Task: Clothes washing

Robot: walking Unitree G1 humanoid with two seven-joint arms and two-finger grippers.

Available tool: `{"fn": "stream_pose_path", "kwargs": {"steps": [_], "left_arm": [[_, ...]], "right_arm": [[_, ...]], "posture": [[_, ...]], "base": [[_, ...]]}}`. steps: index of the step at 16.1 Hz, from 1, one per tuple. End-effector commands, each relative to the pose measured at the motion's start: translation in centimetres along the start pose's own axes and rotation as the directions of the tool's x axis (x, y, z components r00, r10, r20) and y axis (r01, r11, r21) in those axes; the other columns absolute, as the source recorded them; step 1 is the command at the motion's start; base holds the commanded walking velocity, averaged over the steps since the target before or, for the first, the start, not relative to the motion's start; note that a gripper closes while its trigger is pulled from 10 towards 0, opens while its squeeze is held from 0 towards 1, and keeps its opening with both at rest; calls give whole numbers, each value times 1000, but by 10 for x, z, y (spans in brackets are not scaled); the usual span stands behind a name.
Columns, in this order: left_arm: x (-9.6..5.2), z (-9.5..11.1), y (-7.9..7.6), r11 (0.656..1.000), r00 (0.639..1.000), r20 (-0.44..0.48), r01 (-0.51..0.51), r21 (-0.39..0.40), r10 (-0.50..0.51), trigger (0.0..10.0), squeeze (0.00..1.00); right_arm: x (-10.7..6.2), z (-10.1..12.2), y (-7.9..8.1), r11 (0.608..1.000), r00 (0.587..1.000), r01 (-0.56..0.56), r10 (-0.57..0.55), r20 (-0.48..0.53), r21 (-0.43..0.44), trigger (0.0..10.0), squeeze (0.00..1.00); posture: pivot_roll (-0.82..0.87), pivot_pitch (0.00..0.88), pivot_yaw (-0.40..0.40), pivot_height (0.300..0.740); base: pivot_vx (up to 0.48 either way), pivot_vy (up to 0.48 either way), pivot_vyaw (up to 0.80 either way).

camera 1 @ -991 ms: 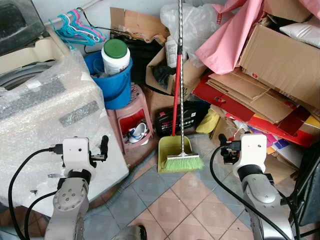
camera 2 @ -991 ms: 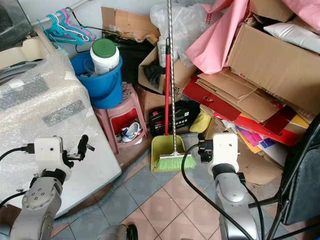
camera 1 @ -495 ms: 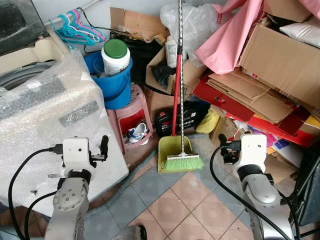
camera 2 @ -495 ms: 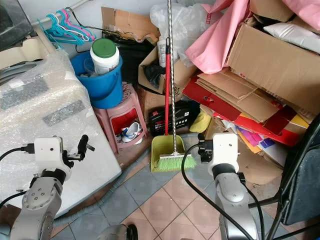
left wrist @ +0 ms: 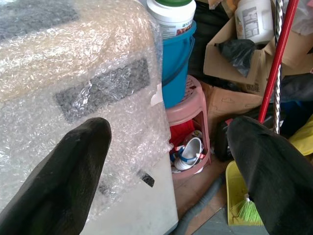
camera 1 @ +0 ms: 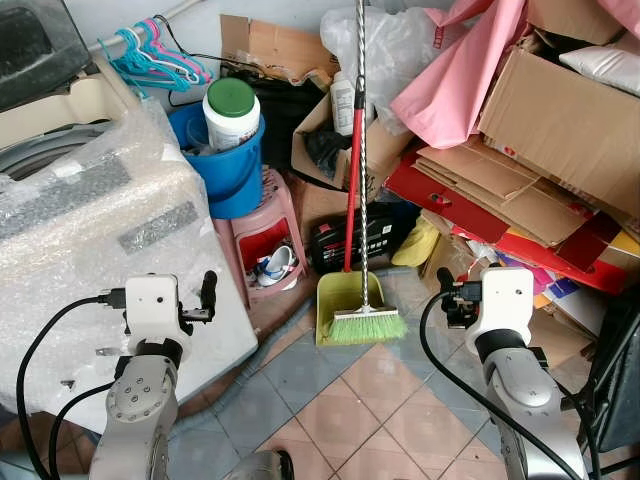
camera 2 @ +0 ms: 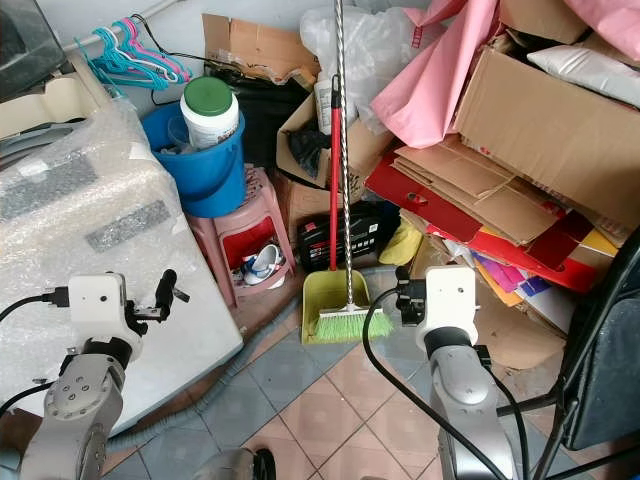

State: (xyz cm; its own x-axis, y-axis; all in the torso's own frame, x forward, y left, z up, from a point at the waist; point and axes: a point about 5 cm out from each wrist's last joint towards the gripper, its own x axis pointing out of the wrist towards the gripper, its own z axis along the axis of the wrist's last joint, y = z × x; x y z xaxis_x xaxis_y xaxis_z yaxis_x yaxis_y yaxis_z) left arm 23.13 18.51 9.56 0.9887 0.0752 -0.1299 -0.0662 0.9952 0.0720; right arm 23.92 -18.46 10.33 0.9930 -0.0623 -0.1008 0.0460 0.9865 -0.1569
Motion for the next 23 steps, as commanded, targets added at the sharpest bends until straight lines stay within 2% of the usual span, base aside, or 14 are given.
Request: {"fn": "stream_pose_path", "kwargs": {"steps": [1,20,21,23], "left_arm": [[0,12,-29,994,991,86,97,44,-100,10000,0],[0,12,-29,994,991,86,97,44,-100,10000,0],[1,13,-30,994,990,92,100,51,-104,10000,0],[0,12,-15,995,994,92,59,79,-66,10000,0]], "right_arm": [[37,17,23,987,997,-76,71,40,141,10000,0],[37,17,23,987,997,-76,71,40,141,10000,0],[36,16,22,991,997,-71,68,32,114,10000,0],[22,19,6,988,995,-74,65,74,136,10000,0]], "posture": [[-34,0,44,740],[-34,0,44,740],[-34,0,44,740],[-51,0,53,740]], "base": [[0,0,0],[0,0,0],[0,0,0],[0,0,0]]}}
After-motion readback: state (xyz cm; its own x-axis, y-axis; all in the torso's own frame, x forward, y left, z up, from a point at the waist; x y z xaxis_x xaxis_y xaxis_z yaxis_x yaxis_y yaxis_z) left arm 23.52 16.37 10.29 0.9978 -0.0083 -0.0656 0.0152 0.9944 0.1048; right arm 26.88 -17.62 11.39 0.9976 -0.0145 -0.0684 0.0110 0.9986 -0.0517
